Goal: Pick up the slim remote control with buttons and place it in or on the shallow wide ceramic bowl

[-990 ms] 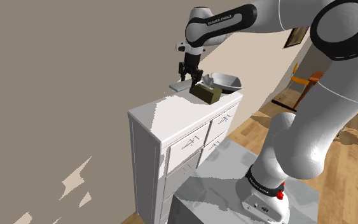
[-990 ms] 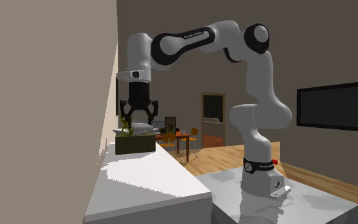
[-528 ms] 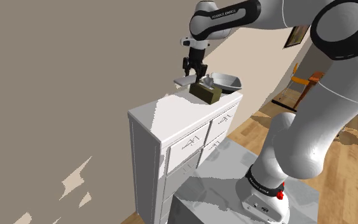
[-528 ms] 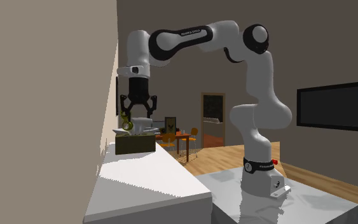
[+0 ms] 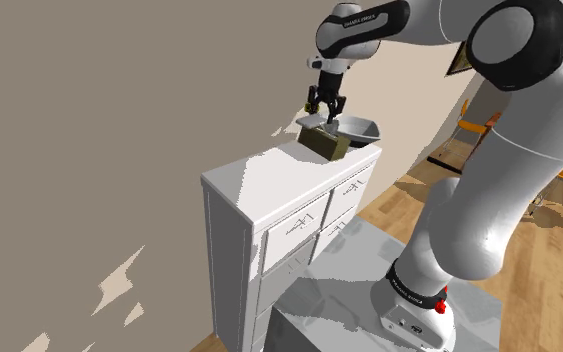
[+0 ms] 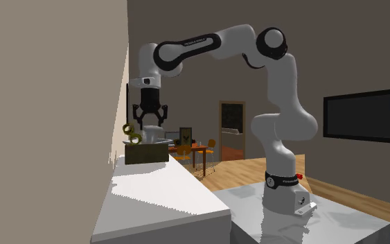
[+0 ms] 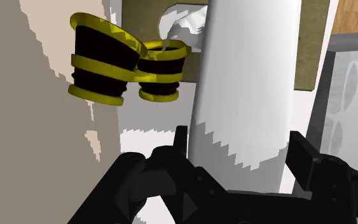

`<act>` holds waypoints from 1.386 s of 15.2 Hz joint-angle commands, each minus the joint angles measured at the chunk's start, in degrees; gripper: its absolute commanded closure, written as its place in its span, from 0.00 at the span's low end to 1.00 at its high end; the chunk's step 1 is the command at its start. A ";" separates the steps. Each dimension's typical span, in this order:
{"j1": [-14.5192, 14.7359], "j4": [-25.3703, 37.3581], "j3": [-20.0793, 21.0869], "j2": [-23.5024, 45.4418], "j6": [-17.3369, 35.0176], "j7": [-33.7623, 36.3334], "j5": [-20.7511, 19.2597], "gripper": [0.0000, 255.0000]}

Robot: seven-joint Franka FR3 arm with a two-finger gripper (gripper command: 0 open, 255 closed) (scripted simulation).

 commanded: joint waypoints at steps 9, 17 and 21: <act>-9.93 11.97 -6.87 13.72 -2.67 -19.72 10.18 1.00; -24.55 28.04 -6.50 28.16 -8.81 -32.92 20.36 1.00; -29.21 32.41 -5.47 32.45 -9.68 -35.71 22.93 1.00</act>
